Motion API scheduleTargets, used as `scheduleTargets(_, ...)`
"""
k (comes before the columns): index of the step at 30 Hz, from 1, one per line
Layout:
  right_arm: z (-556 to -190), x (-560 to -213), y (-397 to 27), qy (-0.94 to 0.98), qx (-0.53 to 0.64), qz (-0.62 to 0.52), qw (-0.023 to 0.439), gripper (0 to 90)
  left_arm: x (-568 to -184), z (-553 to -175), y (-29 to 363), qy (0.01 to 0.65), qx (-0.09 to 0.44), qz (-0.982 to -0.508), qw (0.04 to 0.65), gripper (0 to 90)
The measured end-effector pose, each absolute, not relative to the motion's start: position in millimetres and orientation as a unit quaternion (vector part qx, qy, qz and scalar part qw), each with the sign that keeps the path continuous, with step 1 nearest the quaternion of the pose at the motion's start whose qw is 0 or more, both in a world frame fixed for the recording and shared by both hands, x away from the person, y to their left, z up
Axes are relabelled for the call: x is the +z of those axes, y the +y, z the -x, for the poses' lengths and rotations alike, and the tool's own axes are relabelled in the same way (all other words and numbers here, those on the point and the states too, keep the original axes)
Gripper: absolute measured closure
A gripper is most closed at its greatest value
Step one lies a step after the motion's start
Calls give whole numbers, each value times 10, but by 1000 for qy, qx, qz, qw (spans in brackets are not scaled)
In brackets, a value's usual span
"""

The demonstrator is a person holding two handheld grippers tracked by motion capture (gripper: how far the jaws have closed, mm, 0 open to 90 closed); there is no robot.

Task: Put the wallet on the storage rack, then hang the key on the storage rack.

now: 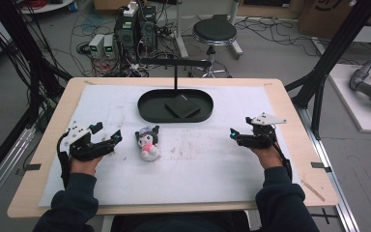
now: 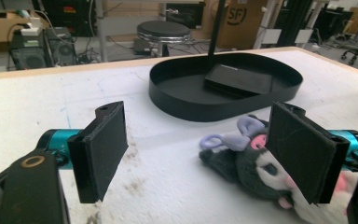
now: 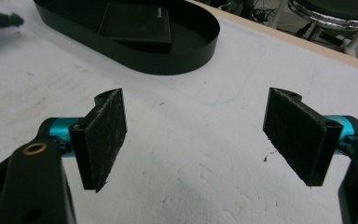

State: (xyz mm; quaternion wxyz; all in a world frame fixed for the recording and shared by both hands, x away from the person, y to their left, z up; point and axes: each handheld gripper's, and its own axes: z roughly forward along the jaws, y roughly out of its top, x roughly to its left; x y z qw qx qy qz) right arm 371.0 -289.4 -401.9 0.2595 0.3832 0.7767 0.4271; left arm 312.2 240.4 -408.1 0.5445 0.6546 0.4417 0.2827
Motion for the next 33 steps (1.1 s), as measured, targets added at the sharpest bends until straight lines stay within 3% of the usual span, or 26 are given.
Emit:
scheduleTargets(14,-3645,-3989,-2988,762,428,-403,273,220,-4098,-3149,2270,436,262,-669,541,205)
scheduleTargets(17,-3638,-3992,-2983,763,426,-400,275,220,-4099,-3157,2251,450,234,-662,552,211)
scheduleTargets(24,-3565,-3988,-3028,764,424,-399,278,222,-4197,-3194,1890,473,185,-694,510,217)
scheduleTargets(33,-3598,-4006,-3034,761,426,-404,274,231,-4268,-3249,1522,460,174,-722,487,218)
